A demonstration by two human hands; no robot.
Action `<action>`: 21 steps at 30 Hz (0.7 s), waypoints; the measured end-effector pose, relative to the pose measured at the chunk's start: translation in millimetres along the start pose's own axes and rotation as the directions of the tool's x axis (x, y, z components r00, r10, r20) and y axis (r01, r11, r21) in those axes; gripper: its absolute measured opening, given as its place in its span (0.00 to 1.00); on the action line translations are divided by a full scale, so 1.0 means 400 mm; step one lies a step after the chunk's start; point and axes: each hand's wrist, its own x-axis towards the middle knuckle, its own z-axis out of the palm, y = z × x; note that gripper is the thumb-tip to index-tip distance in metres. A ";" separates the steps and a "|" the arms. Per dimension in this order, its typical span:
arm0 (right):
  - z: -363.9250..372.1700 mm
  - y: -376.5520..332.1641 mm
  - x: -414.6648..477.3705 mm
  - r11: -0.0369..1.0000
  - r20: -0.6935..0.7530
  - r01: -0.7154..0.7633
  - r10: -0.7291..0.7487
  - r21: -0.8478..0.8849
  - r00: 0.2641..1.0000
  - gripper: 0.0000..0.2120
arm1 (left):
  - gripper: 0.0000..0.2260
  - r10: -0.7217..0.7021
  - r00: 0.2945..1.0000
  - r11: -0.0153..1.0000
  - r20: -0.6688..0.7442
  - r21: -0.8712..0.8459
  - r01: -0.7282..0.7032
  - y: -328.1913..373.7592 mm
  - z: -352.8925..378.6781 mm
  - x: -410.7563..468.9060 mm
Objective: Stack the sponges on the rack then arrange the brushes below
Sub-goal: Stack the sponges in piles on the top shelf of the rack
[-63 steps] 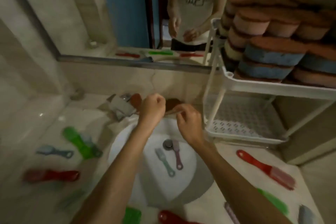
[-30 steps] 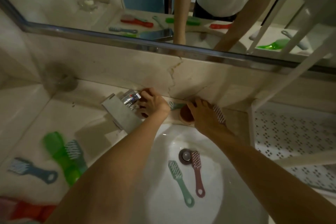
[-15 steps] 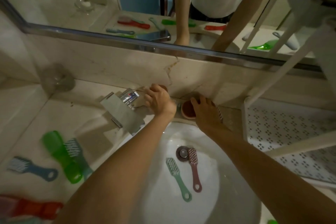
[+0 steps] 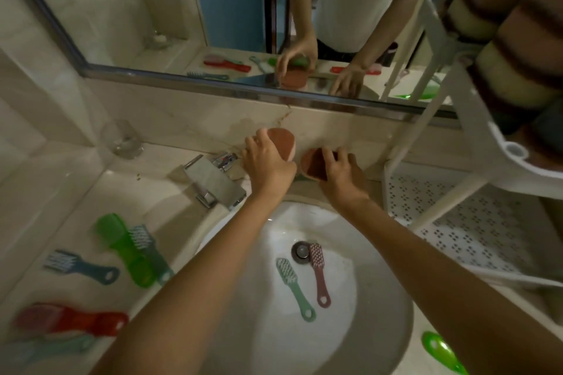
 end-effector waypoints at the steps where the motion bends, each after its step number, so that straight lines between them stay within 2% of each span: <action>1: -0.027 -0.005 -0.022 0.999 -0.018 -0.004 0.004 0.039 1.000 0.33 | 0.28 0.019 1.000 0.999 -0.004 -0.028 -0.019 0.003 -0.017 -0.017; 4: -0.114 -0.020 -0.100 0.992 -0.124 0.026 -0.011 0.127 0.992 0.33 | 0.26 0.079 0.996 0.990 -0.030 -0.111 -0.082 0.019 -0.074 -0.072; 11: -0.323 -0.069 -0.238 0.997 -0.369 0.028 0.003 0.079 0.929 0.33 | 0.25 0.224 0.952 0.927 -0.210 -0.256 -0.274 0.128 -0.233 -0.196; 17: -0.514 -0.108 -0.299 0.999 -0.617 0.035 -0.028 0.000 0.787 0.29 | 0.24 0.353 0.872 0.848 -0.339 -0.277 -0.451 0.264 -0.345 -0.242; 21: -0.639 -0.079 -0.328 0.999 -0.686 0.031 -0.031 -0.012 0.727 0.29 | 0.25 0.427 0.835 0.790 -0.348 -0.307 -0.531 0.371 -0.384 -0.273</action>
